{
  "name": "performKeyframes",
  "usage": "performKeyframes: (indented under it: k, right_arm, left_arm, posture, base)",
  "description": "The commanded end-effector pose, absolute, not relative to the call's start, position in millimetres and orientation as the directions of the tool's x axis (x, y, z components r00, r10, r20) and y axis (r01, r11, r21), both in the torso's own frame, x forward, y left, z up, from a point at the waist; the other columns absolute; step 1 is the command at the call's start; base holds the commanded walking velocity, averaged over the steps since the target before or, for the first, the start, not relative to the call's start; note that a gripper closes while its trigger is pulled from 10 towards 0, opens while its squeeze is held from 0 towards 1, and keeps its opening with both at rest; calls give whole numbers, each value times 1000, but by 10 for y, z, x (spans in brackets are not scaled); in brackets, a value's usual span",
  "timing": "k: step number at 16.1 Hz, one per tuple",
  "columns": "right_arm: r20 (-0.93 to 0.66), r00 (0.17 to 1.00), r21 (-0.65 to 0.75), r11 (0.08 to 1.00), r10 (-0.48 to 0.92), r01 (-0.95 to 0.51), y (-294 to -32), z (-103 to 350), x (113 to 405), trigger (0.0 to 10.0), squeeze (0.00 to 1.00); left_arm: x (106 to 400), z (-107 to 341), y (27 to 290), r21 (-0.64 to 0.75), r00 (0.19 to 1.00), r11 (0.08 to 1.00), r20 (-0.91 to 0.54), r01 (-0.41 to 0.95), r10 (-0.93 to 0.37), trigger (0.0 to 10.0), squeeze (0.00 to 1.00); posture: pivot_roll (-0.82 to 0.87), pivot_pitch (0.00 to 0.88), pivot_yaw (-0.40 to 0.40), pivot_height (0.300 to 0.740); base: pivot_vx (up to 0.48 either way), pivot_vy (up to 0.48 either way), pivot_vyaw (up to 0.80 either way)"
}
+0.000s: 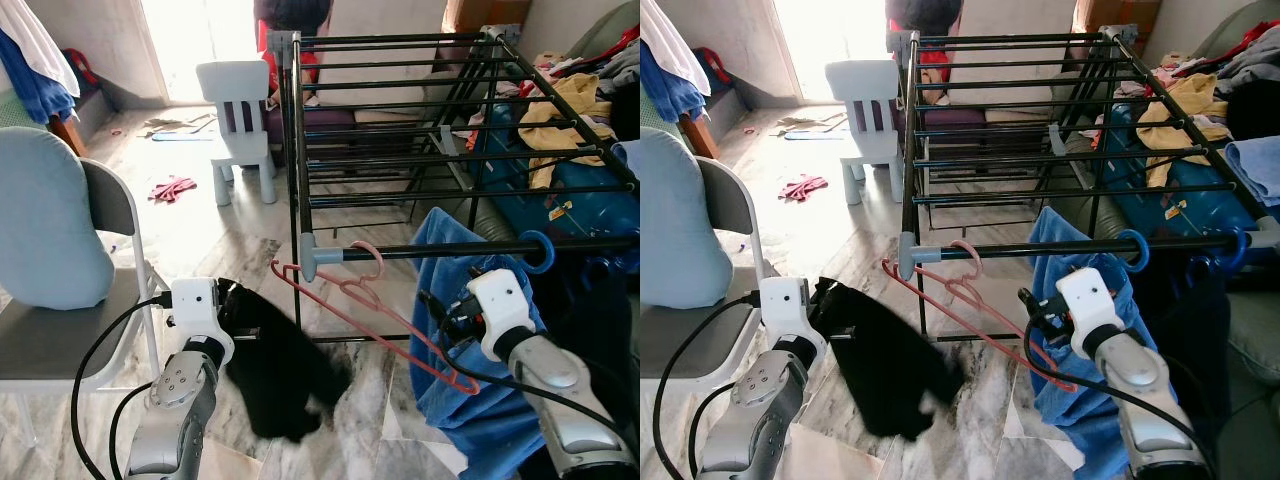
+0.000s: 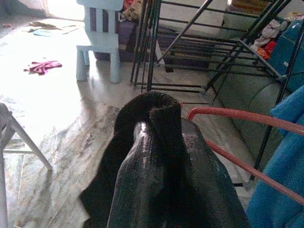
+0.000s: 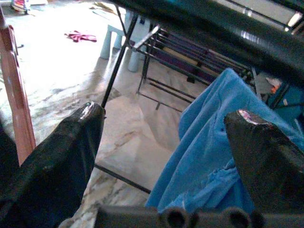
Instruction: Hang hanger
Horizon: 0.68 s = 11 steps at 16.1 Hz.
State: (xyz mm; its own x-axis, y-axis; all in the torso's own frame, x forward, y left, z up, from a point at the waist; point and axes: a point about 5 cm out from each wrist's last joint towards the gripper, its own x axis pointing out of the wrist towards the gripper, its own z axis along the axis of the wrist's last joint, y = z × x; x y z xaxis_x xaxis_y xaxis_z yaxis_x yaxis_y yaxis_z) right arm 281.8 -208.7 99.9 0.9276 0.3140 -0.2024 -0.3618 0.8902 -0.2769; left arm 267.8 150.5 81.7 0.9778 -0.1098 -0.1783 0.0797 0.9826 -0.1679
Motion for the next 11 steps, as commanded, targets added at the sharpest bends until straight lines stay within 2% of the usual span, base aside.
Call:
performKeyframes:
  k: [1,8,11]
  right_arm:
    - [-185,929,-286,887,319,-362,-2121,1085,2842,10000,0]
    - [-184,933,-292,890,308,-351,-2114,1100,2868,10000,0]
    - [-193,932,-296,888,306,-353,-2106,1089,2856,10000,0]
  left_arm:
    - [2709,901,1524,-164,982,983,-150,86,-111,10000,0]
    - [2703,896,1510,-167,980,981,-158,94,-121,10000,0]
    - [2698,903,1493,-155,978,981,-155,114,-138,10000,0]
  posture:
    - [-85,0,11,740]
    - [-84,0,9,740]
    - [-84,0,10,740]
  base:
    - [0,285,0]
    - [0,381,0]
    - [0,0,0]
